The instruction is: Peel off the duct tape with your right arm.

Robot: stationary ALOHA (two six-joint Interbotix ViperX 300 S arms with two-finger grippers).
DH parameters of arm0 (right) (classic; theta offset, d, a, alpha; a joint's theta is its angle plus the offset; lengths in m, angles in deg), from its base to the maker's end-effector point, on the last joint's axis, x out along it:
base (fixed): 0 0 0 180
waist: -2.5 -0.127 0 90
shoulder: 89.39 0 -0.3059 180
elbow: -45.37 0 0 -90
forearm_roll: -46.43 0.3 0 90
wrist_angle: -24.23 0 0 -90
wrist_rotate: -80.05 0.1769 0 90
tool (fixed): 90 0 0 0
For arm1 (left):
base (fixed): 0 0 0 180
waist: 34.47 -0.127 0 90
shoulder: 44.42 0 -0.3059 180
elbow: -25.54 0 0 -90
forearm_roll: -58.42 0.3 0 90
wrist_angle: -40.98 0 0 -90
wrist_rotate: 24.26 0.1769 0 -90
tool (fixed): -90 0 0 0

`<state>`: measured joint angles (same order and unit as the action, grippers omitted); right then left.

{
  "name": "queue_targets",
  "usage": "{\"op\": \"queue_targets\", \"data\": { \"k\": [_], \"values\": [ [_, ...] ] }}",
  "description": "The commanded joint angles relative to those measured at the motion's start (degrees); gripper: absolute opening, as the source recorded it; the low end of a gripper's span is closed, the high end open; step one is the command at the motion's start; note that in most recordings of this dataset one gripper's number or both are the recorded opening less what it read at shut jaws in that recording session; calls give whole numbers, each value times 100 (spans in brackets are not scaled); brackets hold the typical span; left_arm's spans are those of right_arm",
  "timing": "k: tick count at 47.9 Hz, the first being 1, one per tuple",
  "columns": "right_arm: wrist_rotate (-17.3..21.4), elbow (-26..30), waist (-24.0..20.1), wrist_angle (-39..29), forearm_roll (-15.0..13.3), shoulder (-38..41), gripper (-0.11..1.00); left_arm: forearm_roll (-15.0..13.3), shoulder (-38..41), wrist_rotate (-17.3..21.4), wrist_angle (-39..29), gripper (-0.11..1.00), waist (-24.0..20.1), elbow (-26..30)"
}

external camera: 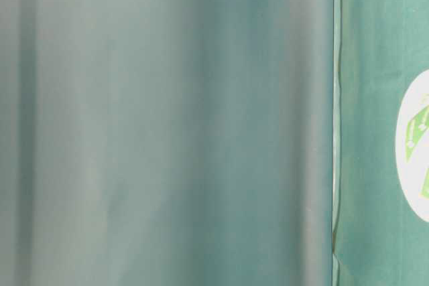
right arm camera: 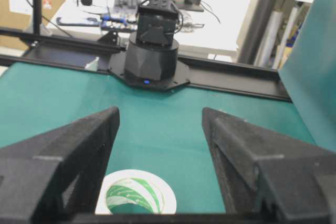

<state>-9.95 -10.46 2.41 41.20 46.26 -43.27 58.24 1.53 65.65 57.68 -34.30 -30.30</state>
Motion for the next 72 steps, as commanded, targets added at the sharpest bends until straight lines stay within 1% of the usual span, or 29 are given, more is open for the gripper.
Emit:
{"op": "queue_targets", "data": {
  "k": [1, 2, 3, 6, 8, 10, 13, 16, 31, 33, 35, 39, 41, 44, 45, 46, 47, 50, 51, 54, 62, 72],
  "values": [
    [0, 9, 35, 35, 0, 18, 24, -79, 26, 18, 132, 24, -26, -70],
    [-9, -35, 62, 53, -9, 9, 24, -70, 26, 18, 149, 24, -35, -79],
    [-9, -44, 70, 62, -9, 9, 22, -79, 35, 18, 167, 22, -35, -88],
    [-9, -114, 123, 105, -9, -9, 9, -79, 35, 26, 229, 9, -35, -105],
    [-9, -167, 132, 141, -9, -18, 2, -79, 44, 35, 237, 3, -35, -123],
    [-9, -211, 132, 176, -9, -18, -3, -70, 44, 35, 237, 0, -35, -141],
    [-9, -264, 132, 229, -18, -18, -8, -79, 44, 26, 237, 0, -62, -193],
    [-9, -290, 141, 237, -18, -9, -10, -70, 44, 26, 246, 0, -79, -237],
    [53, -431, 141, 237, -18, 0, -9, -79, 62, -18, 615, 1, -44, -457],
    [79, -448, 141, 237, -18, 0, -8, -79, 70, -18, 615, 6, -35, -466],
    [105, -475, 141, 237, -18, 0, -5, -70, 88, -18, 615, 12, -35, -466],
    [149, -501, 132, 237, -18, 0, 6, -79, 88, -9, 624, 33, -35, -466],
    [149, -519, 141, 246, -18, 0, 13, -70, 88, -9, 633, 45, -35, -466],
    [149, -527, 141, 255, -9, 0, 29, -79, 88, -9, 642, 65, -26, -466],
    [149, -527, 141, 255, -18, 0, 35, -79, 88, -9, 642, 71, -35, -457],
    [149, -527, 132, 255, -18, 0, 41, -79, 88, -18, 642, 73, -35, -457],
    [149, -527, 141, 255, -18, 0, 47, -79, 88, -9, 642, 73, -35, -457],
    [149, -527, 132, 255, -18, 0, 65, -79, 88, -18, 642, 67, -35, -439],
    [149, -527, 132, 255, -9, 9, 68, -79, 88, -18, 650, 66, -35, -422],
    [149, -527, 132, 255, -18, 0, 66, -79, 97, -9, 686, 68, -35, -396],
    [149, -519, 141, 255, -18, 9, 66, -79, 202, -9, 844, 68, -35, -272],
    [141, -492, 141, 325, -9, 62, 66, -79, 1099, 9, 914, 68, -26, 123]
  ]
}}
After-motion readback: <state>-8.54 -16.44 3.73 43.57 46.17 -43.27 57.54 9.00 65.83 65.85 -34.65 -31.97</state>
